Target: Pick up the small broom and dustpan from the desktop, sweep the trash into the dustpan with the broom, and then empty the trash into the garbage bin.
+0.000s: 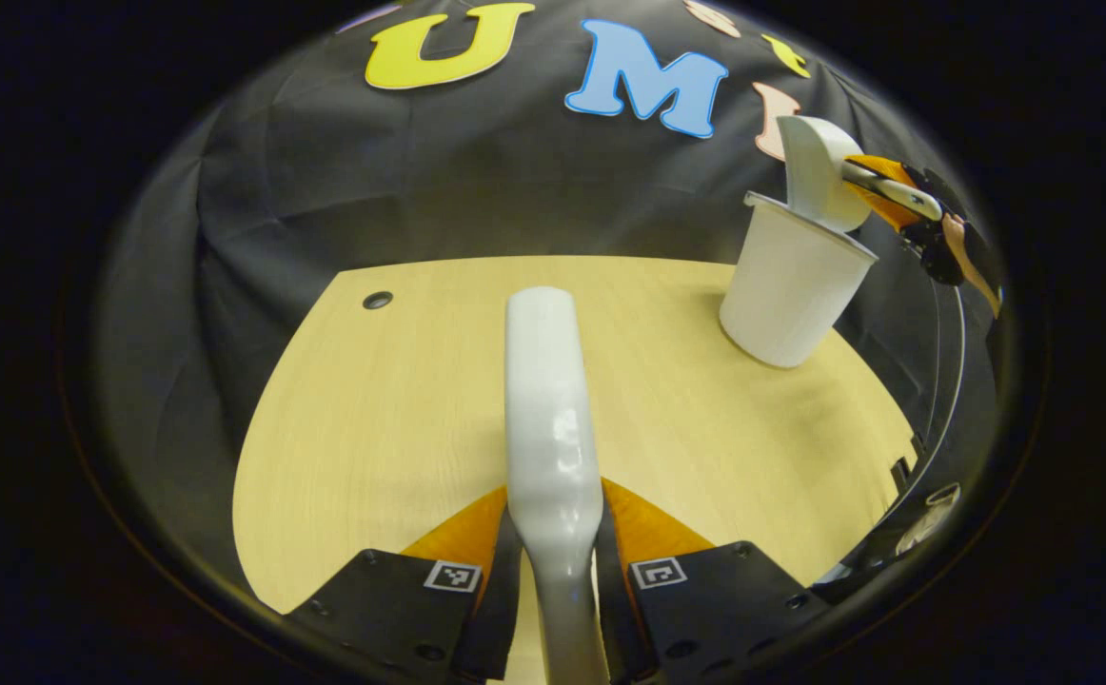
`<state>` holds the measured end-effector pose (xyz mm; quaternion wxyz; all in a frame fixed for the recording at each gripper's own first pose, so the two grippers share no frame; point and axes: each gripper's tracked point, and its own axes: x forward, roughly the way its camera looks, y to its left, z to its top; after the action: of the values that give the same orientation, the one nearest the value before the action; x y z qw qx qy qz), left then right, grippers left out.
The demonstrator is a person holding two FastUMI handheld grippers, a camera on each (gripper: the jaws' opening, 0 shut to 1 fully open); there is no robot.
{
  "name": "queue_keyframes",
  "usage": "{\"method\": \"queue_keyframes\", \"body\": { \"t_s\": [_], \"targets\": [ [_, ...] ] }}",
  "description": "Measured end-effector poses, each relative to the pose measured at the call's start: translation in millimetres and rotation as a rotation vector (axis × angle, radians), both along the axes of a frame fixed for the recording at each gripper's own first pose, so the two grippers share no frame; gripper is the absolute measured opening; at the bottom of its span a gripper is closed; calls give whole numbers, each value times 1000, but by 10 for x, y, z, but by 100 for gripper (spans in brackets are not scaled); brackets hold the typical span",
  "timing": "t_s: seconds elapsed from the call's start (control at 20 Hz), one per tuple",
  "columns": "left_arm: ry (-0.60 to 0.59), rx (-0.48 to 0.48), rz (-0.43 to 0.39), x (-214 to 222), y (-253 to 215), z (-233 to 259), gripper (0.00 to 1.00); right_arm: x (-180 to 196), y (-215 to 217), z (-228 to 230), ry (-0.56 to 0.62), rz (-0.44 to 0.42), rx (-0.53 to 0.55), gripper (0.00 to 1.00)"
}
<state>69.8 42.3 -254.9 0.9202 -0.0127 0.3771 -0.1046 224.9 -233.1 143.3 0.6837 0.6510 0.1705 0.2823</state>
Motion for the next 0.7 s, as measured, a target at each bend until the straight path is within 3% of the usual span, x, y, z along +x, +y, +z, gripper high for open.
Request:
{"method": "queue_keyframes", "body": {
  "t_s": [0.3,0.7],
  "targets": [
    [-1,4,-13,2,-85,34,43,-14,-144,53,-16,5,104,33],
    [-14,-15,-23,35,-201,62,43,-112,193,17,-62,23,-101,33]
  ]
}}
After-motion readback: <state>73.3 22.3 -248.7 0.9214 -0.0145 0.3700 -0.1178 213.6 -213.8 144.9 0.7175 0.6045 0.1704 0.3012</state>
